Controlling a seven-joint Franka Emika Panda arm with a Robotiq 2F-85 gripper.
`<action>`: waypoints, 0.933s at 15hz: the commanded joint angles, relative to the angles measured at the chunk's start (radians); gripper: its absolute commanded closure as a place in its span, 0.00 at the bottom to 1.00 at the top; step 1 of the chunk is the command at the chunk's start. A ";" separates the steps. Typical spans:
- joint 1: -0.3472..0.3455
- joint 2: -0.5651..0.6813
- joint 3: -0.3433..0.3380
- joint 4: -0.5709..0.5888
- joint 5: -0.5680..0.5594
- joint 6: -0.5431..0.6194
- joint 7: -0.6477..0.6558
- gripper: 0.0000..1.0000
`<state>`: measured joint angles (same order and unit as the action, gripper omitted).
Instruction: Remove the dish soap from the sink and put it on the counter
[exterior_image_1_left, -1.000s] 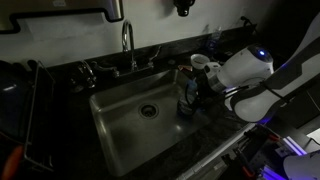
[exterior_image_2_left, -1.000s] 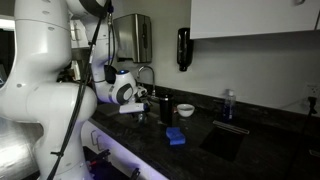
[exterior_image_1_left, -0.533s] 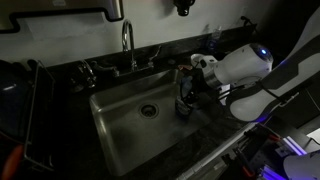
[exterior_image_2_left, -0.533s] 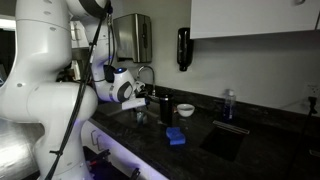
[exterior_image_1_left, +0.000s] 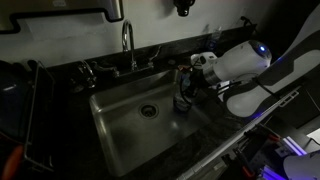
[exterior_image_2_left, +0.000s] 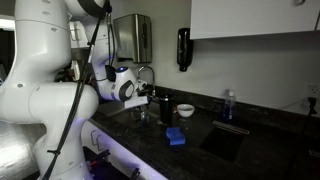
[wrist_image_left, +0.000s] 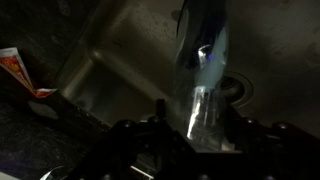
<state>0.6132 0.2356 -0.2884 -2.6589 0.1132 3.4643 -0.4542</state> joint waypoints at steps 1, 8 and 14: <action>0.020 0.012 -0.006 0.009 0.010 0.000 0.000 0.71; 0.062 0.000 -0.021 0.005 0.019 0.000 -0.033 0.71; 0.136 0.010 -0.084 0.021 0.035 -0.003 -0.079 0.71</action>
<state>0.7016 0.2390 -0.3282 -2.6564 0.1168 3.4608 -0.4768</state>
